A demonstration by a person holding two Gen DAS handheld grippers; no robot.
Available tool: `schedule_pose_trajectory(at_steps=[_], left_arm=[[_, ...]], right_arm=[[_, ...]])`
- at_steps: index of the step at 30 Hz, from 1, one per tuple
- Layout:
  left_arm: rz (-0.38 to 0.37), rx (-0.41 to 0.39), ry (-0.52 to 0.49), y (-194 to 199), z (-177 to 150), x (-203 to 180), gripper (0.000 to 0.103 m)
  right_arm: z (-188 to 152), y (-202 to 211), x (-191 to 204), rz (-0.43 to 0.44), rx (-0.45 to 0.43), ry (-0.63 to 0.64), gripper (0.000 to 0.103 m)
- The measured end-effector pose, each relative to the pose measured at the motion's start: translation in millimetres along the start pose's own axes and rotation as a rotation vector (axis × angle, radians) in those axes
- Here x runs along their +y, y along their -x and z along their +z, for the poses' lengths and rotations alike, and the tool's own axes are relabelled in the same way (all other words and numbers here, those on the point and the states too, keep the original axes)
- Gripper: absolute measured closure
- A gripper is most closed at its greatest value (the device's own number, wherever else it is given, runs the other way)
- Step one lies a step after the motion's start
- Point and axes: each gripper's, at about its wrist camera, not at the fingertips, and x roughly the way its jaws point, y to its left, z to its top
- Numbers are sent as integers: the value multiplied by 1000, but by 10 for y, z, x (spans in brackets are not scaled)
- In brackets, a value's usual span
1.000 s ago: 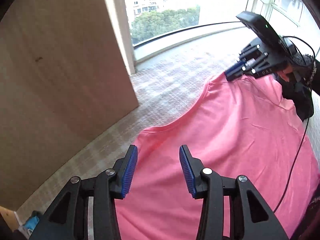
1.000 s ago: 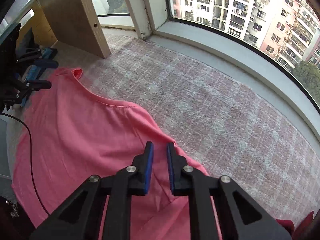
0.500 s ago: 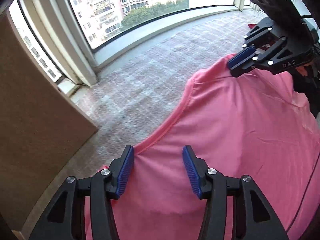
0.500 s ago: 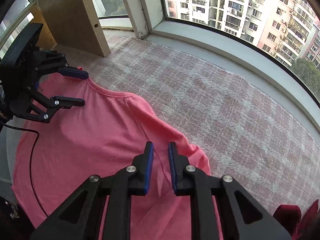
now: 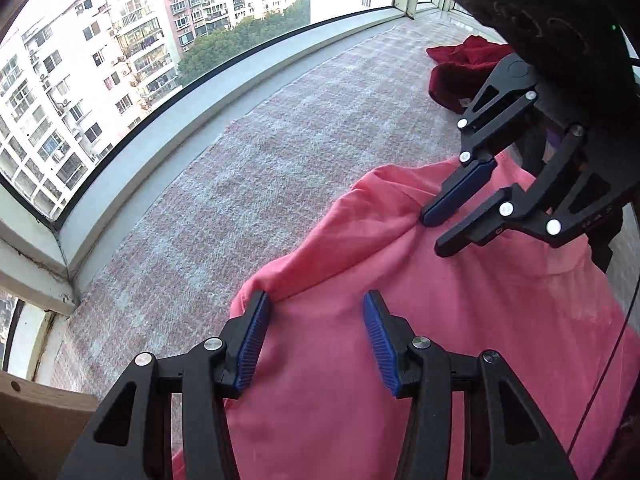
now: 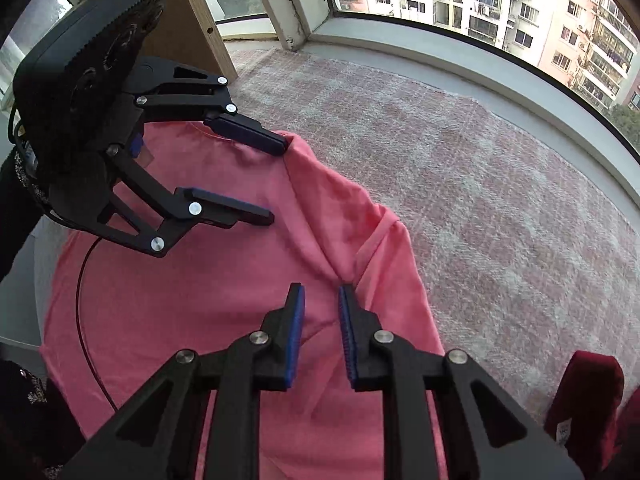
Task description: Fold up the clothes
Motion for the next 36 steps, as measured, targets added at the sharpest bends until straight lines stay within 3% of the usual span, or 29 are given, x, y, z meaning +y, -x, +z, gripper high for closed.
schedule_pose_trajectory(at_steps=[3, 5, 6, 8, 10, 14, 17, 18, 19, 21, 24, 27, 28, 29, 31, 36], left_arm=[[67, -14, 62, 2, 114, 182, 59], [77, -40, 70, 224, 85, 251, 58], [92, -44, 70, 342, 39, 255, 57], [128, -29, 69, 532, -93, 245, 57], [143, -4, 84, 691, -309, 221, 57], [164, 58, 145, 965, -848, 111, 57], [187, 89, 216, 1283, -1290, -31, 57], [193, 97, 241, 1391, -1419, -76, 57], [215, 103, 263, 1504, -1534, -124, 57], [257, 116, 306, 1730, -1763, -221, 57], [295, 99, 380, 2062, -2066, -413, 57], [327, 71, 459, 2405, -2363, -654, 57], [324, 57, 483, 2534, -2467, -772, 56], [323, 48, 501, 2636, -2564, -896, 55], [308, 53, 540, 2757, -2830, -1177, 54], [235, 101, 651, 2911, -3584, -1858, 54]], right_arm=[[-23, 238, -194, 14, -68, -74, 85], [-86, 444, -290, 106, -139, -134, 80], [-121, 511, -322, 95, -159, -146, 72], [-205, 564, -367, -4, -152, -138, 66], [-318, 484, -415, -119, -70, -112, 66], [-576, 358, -563, -107, 36, -136, 66], [-650, 376, -496, -141, 39, -96, 67], [-664, 376, -471, -144, 53, -91, 77], [-674, 383, -441, -152, 65, -83, 100], [-668, 447, -358, -215, 64, -38, 101], [-674, 581, -389, -379, 7, -30, 99], [-748, 807, -322, -421, -30, -100, 90], [-787, 893, -273, -415, -50, -121, 84], [-870, 1009, -143, -345, -92, -133, 81], [-1095, 1197, 150, -228, -145, -146, 62], [-2043, 1241, 942, -89, -91, -139, 61]])
